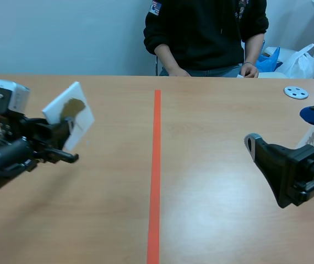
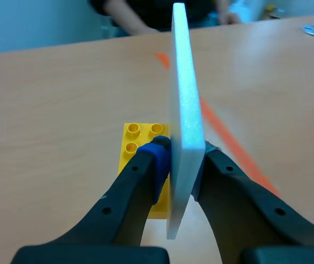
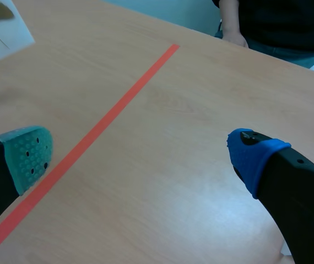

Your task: Sort the leaf by its shape. The table is split by an orange tape line. A compound leaf with several leaflets goes to the left side, a simple leaf with one blade goes to the right side. Return to the home posture when a red brick is placed on the table.

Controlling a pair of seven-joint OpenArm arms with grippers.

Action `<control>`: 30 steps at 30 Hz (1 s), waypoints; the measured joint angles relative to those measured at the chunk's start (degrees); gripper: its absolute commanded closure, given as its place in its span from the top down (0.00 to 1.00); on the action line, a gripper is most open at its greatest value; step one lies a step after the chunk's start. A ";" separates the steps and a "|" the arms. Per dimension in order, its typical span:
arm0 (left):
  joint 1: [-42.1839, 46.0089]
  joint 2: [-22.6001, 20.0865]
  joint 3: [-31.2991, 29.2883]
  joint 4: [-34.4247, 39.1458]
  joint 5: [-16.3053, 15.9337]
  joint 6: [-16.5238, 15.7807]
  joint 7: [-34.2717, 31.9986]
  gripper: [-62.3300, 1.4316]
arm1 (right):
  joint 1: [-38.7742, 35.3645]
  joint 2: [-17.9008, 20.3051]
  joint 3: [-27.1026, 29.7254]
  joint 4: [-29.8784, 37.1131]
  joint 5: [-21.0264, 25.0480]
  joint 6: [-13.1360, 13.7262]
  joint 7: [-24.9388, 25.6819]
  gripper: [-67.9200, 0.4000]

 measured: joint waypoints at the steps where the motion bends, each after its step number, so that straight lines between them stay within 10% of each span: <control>1: 0.00 -0.81 -1.11 0.00 -0.13 1.07 0.00 0.09 | 0.00 0.00 0.00 0.00 0.00 0.00 0.00 1.00; 7: -1.66 -3.56 -4.17 -5.09 -2.36 5.16 -1.33 0.09 | 0.00 0.00 0.00 0.00 0.00 0.00 0.00 1.00; 30: -13.79 -2.29 -0.70 -40.52 -7.91 4.46 -15.52 0.09 | 0.00 0.00 0.00 0.00 0.00 0.00 0.00 1.00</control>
